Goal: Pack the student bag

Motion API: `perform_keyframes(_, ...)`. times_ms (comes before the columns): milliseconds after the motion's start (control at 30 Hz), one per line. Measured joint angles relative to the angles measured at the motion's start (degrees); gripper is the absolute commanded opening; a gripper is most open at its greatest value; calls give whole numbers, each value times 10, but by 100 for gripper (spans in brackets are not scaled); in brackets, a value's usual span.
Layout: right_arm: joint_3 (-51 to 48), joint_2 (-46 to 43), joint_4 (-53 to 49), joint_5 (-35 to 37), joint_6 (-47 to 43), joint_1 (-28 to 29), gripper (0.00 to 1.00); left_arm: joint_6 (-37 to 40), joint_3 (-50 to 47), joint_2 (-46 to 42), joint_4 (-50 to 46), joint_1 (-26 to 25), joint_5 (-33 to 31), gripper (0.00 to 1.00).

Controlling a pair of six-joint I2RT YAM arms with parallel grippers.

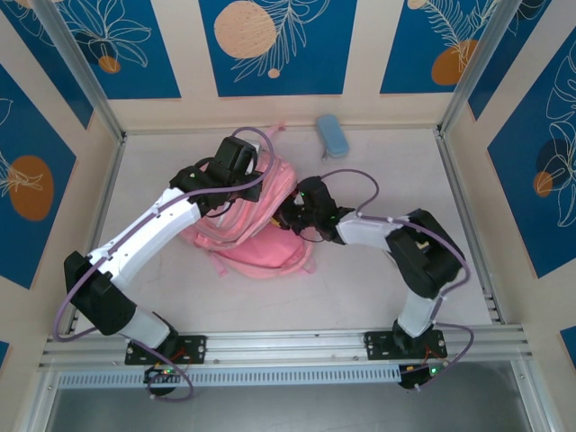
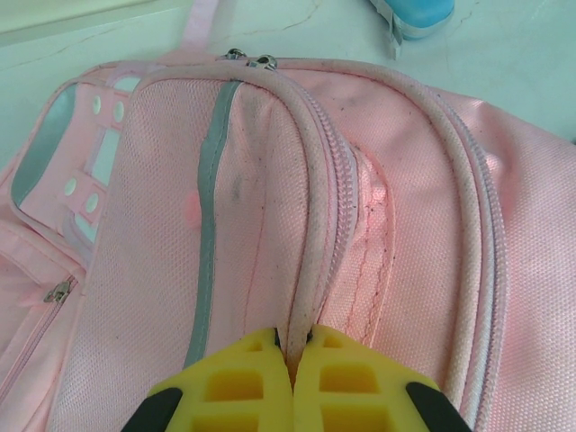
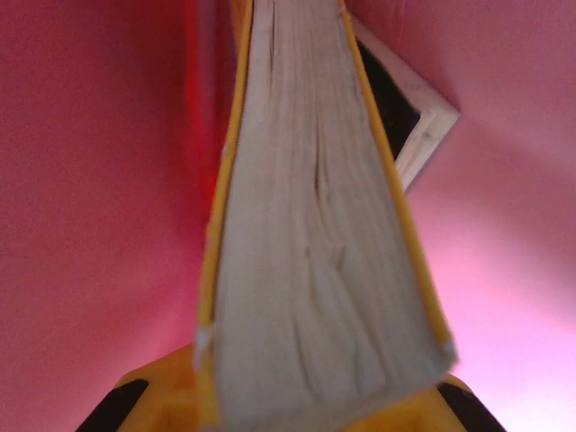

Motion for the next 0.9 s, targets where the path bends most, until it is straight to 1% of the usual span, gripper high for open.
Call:
perform_keyframes(67,31,44,22,2,12,7,5,-2,0,0,0,2,-1,0)
perform_keyframes(133,57,76,35,3,21,14,10,-6,0,0,0,3,-1,0)
perform_keyframes(167,73,92,36,2,25,18,16,-8,0,0,0,4,-1,0)
perform_keyframes(267,103,118,37,-8,36,26,48,-12,0,0,0,8,-1,0)
perform_keyframes(300,106,121,38,-15,36,27,56,-13,0,0,0,9,-1,0)
perform_keyframes(333,106,122,38,-24,38,27,63,-14,0,0,1,11,-1,0)
perform_keyframes(367,106,122,38,-30,42,27,66,-15,0,0,1,12,-1,0)
perform_keyframes(400,106,121,41,-37,42,27,68,-17,0,0,1,13,-1,0)
perform_keyframes(500,85,107,47,-57,43,27,68,-19,0,0,1,16,0,0)
perform_keyframes(567,59,82,39,-66,41,26,65,-22,0,0,1,18,2,0)
perform_keyframes(700,3,-8,-13,-72,21,22,54,-27,-1,-1,1,26,5,0)
perform_keyframes(800,-31,-88,-68,-58,-6,22,47,-27,-13,-8,9,31,8,0)
perform_keyframes(900,-55,-156,-136,-28,-37,22,45,-27,-39,-24,19,34,13,0)
